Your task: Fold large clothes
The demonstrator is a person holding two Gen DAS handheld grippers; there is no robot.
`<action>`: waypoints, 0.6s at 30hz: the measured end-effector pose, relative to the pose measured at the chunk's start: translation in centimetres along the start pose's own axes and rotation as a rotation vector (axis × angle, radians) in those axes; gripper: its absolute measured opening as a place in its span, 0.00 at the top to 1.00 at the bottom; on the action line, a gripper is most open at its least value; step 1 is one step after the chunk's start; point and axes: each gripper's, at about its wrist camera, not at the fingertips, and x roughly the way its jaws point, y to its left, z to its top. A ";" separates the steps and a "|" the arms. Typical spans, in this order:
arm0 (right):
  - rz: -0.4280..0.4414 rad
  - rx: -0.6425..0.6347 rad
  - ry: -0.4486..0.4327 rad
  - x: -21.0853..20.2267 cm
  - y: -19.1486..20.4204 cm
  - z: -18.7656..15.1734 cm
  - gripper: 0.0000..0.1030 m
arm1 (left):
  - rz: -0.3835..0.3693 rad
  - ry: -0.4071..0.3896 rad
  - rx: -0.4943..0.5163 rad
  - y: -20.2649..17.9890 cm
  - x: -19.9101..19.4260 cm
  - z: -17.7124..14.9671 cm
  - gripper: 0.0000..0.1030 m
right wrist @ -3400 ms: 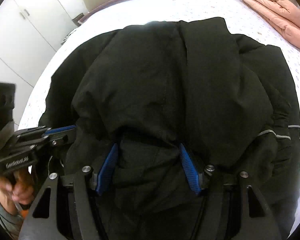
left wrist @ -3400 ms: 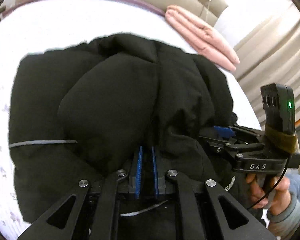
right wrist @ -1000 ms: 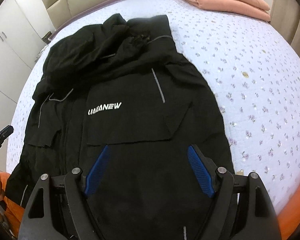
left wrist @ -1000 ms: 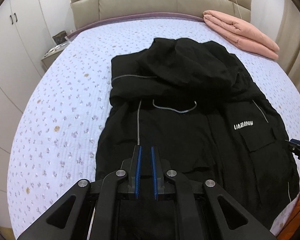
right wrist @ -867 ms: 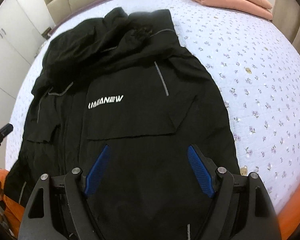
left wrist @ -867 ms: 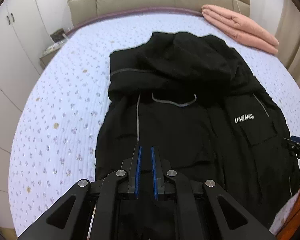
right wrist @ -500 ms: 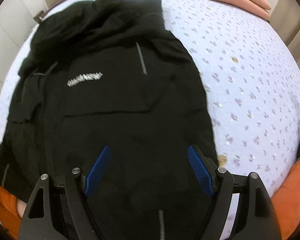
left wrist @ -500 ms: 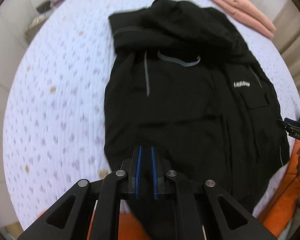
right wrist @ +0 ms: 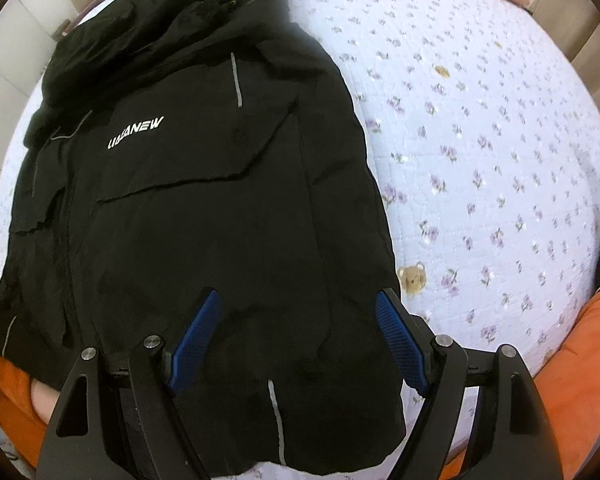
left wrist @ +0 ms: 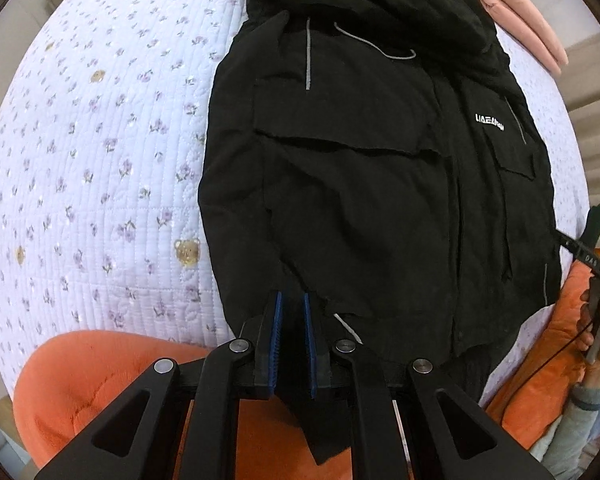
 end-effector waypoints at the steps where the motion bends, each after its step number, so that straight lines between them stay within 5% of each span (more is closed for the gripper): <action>1: 0.006 0.007 0.002 -0.1 -0.5 -0.3 0.20 | -0.002 -0.005 -0.004 0.3 -0.3 0.1 0.89; 7: -0.009 0.041 0.046 0.4 -2.3 -1.8 0.20 | 0.012 -0.050 0.030 0.4 -3.1 -0.8 0.82; 12: 0.002 0.053 0.116 1.9 -3.4 -3.3 0.20 | -0.048 0.011 -0.060 1.9 -1.4 -1.4 0.69; 18: 0.066 0.066 0.127 2.2 -4.0 -3.7 0.20 | -0.047 0.028 -0.023 0.2 0.4 -1.4 0.56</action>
